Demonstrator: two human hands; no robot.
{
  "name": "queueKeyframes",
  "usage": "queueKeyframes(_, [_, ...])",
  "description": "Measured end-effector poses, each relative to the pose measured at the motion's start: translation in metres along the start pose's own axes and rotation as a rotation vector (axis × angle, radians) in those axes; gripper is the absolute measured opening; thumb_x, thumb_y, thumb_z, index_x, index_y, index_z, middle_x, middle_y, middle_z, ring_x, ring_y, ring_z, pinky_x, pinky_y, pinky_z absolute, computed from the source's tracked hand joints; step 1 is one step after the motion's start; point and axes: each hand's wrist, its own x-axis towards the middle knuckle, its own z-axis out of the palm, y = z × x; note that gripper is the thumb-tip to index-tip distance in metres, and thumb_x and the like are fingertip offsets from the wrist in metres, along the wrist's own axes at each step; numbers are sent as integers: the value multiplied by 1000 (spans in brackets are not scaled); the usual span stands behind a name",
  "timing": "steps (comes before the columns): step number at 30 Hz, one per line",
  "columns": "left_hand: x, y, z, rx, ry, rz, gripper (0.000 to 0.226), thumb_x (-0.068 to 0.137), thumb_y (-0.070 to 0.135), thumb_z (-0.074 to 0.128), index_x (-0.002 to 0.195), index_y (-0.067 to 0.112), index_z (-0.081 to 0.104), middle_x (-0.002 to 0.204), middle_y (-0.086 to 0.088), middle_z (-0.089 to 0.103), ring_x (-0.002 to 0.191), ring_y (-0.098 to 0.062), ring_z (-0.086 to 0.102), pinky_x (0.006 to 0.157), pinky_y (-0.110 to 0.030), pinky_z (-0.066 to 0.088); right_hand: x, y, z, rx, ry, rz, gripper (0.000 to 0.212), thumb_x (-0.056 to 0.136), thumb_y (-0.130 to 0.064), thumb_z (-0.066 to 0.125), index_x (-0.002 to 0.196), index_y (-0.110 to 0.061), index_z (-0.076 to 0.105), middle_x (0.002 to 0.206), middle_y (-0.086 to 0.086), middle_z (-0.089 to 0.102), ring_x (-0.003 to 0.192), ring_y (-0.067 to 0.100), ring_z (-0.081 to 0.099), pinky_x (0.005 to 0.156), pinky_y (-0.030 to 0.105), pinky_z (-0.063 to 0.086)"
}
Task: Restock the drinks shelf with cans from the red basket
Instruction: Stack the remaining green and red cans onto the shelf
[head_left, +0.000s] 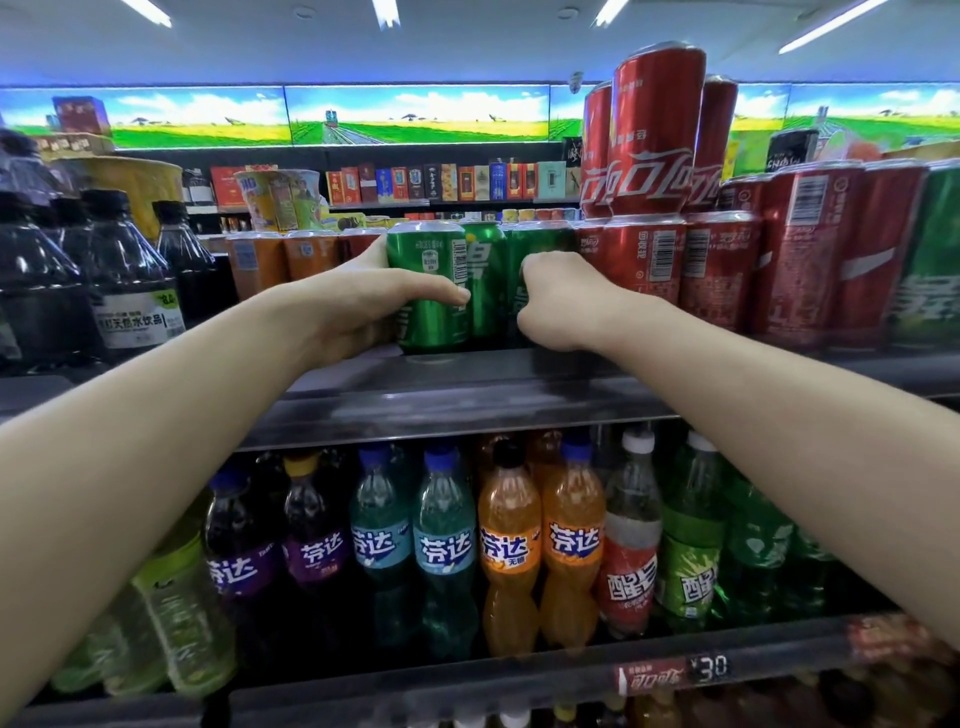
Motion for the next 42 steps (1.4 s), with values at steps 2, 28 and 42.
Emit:
queueKeyframes(2, [2,-2,0,14,10,10,61,81,11,86,130,29,53,116,1,77,107,-17,75,92,-33,59,7,2,1,7,-47,7,7,95,-3,50,89,-6,53,96,13,57,78,25,52,56,28,40])
queueKeyframes(28, [13,-15,-6,-14,19,52,74,66,19,89,135,17,60,117,-5,78,108,-24,76,93,-43,60,41,7,13,890,-285,138,39,88,7,66,123,-9,59,120,12,69,113,26,65,94,34,54])
queueKeyframes(42, [11,-16,-13,-83,292,-11,105,35,25,83,134,16,51,121,-8,68,115,-31,66,96,-49,57,39,1,-5,576,99,-33,50,85,-22,79,127,-6,56,109,10,61,89,21,62,73,33,54])
